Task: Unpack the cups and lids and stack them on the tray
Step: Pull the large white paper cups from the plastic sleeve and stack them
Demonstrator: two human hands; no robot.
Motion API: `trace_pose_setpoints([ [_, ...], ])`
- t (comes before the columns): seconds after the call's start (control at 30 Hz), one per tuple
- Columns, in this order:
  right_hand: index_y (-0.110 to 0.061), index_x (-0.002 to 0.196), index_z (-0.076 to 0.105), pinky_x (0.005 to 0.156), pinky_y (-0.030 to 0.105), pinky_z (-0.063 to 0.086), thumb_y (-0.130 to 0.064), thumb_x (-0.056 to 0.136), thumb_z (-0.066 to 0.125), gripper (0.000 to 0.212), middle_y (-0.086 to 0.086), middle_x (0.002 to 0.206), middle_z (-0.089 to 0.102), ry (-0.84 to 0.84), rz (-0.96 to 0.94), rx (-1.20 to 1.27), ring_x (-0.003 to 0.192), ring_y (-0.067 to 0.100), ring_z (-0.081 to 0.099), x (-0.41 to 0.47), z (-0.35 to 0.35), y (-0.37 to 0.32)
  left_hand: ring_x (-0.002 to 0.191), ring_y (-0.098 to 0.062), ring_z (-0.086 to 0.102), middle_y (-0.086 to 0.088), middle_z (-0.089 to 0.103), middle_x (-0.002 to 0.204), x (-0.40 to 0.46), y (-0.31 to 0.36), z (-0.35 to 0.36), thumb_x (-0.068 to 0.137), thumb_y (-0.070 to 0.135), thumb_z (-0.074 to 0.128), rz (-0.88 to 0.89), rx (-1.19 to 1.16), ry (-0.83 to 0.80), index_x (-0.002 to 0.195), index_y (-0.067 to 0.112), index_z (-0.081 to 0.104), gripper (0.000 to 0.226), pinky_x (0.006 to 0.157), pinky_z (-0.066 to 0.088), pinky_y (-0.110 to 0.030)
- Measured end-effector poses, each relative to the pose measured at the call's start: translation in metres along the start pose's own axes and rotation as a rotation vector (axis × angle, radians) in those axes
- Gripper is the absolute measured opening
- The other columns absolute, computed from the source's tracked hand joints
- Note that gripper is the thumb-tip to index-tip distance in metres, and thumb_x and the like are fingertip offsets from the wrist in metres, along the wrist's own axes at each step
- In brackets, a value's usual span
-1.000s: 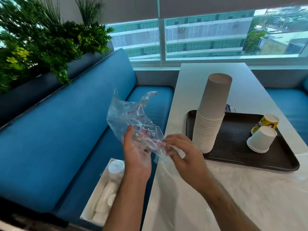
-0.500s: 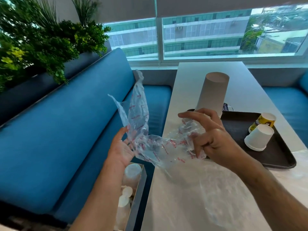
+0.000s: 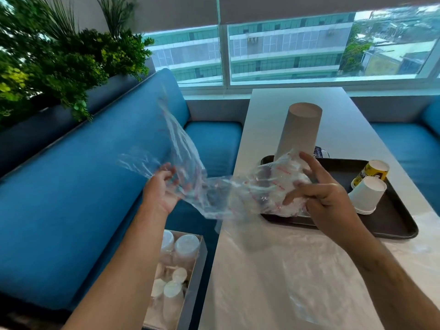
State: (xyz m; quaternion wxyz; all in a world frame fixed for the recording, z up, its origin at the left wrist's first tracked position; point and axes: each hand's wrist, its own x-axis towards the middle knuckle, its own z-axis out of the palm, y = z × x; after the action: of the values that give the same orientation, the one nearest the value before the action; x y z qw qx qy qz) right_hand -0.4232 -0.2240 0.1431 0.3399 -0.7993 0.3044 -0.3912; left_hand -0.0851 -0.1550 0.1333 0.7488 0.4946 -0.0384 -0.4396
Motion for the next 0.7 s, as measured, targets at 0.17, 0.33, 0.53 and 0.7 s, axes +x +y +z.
trace_pose_setpoints([
  [0.17,-0.010,0.087,0.079,0.082,0.019,0.057,0.017,0.096,0.029,0.058,0.002,0.111,0.076,-0.078,0.384,0.556,0.111,0.018,0.068,-0.003,-0.011,-0.001,0.087,-0.021,0.069,0.004,0.070,0.075,0.007,0.013,-0.007,0.104,0.007,0.045,0.065,-0.196,-0.022,0.084,0.021,0.057,0.027,0.075,0.059,-0.048],
  [0.33,-0.010,0.101,0.071,0.094,0.047,0.056,-0.025,0.093,0.038,0.037,0.020,0.134,0.062,-0.021,0.602,1.161,0.122,0.040,0.061,-0.003,-0.008,0.005,0.081,-0.020,0.073,0.002,0.072,0.078,0.004,0.014,-0.008,0.104,0.007,0.045,0.075,-0.258,-0.044,0.084,0.018,0.058,0.027,0.066,0.063,-0.048],
  [0.53,-0.022,0.114,0.062,0.076,0.030,0.062,0.003,0.084,0.060,0.039,0.016,0.115,0.073,0.138,0.512,1.031,0.099,0.024,0.074,0.008,-0.003,0.010,0.083,-0.022,0.073,0.001,0.072,0.082,0.005,0.014,-0.014,0.102,0.009,0.048,0.088,-0.273,-0.072,0.086,0.019,0.058,0.021,0.073,0.063,-0.047],
  [0.7,-0.032,0.128,0.065,0.079,0.038,0.061,0.014,0.070,0.066,0.074,0.008,0.133,0.065,-0.090,0.496,0.972,0.106,0.038,0.057,0.009,-0.022,0.015,0.075,-0.014,0.068,0.002,0.067,0.084,0.005,0.029,-0.030,0.089,0.020,0.063,0.149,-0.201,-0.076,0.087,0.020,0.060,0.004,0.077,0.060,-0.038],
])
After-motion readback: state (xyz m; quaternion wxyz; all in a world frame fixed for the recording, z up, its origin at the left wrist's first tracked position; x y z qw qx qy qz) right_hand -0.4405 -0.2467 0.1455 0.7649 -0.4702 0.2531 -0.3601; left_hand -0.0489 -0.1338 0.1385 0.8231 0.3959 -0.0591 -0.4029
